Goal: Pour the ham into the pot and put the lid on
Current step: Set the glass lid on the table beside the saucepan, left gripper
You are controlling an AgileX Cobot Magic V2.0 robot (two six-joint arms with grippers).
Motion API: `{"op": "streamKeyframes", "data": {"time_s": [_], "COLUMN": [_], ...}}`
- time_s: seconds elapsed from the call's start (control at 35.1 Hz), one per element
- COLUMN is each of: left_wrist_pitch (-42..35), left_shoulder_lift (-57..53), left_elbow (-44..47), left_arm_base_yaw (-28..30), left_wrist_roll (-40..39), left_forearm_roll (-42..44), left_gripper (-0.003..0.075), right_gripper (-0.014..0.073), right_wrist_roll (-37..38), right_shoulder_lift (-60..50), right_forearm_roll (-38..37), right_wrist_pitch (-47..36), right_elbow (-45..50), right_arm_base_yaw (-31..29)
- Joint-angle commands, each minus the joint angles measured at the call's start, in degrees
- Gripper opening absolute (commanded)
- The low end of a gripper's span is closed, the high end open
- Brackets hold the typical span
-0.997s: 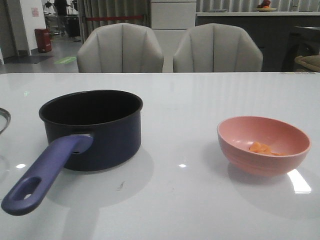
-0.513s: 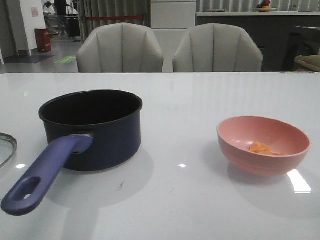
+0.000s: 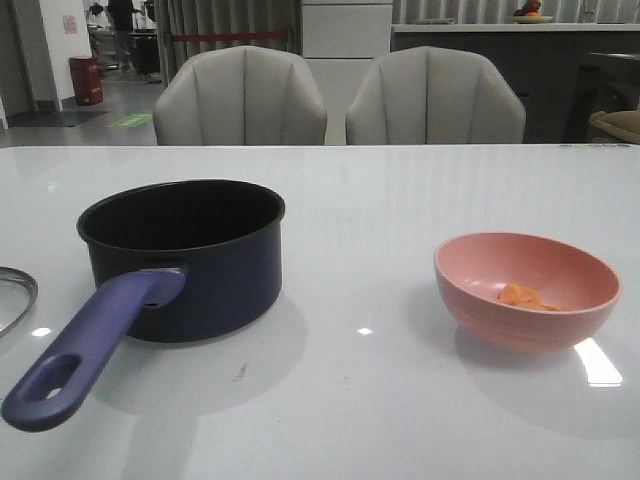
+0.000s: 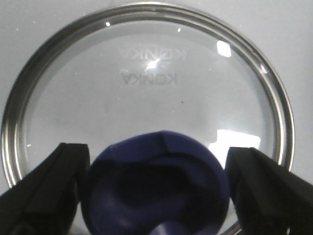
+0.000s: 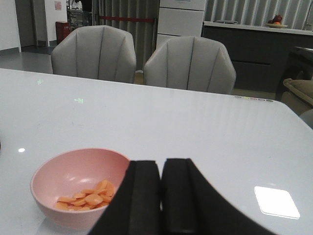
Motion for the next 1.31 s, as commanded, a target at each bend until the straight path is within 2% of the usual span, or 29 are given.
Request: {"op": "streamKeyframes", "data": {"time_s": [0.0, 0.28, 0.46, 0.91, 1.14, 1.28], "left_wrist_pitch": [-0.9, 3.7, 2.8, -12.8, -21.3, -23.6], "left_shoulder_lift": [-2.4, -4.3, -9.6, -32.5, -47.9, -58.1], "left_elbow": [-1.3, -4.6, -4.2, 12.0, 21.8, 27.0], "left_arm_base_yaw": [-0.2, -0.3, -1.1, -7.9, -12.3, -15.3], "left_wrist_roll": [-0.1, -0.1, -0.1, -0.1, -0.1, -0.1], "left_forearm_roll": [-0.3, -0.3, -0.3, -0.3, -0.3, -0.3], "left_gripper": [0.0603, 0.0603, 0.0603, 0.0603, 0.0603, 0.0603], "right_gripper": [0.0148, 0.0148, 0.0148, 0.0148, 0.0148, 0.0148], "right_wrist_roll": [-0.5, -0.5, -0.5, -0.5, -0.5, -0.5], "right_shoulder_lift": [-1.1, -1.1, -1.1, -1.1, -1.1, -1.1], "right_forearm_roll": [-0.4, -0.4, -0.4, -0.4, -0.4, -0.4], "right_wrist_pitch": [-4.5, -4.5, -4.5, -4.5, -4.5, -4.5], "right_elbow": [-0.3, -0.3, -0.3, -0.3, -0.3, -0.3], "right_arm_base_yaw": [-0.3, -0.3, -0.3, -0.3, -0.3, -0.3]}}
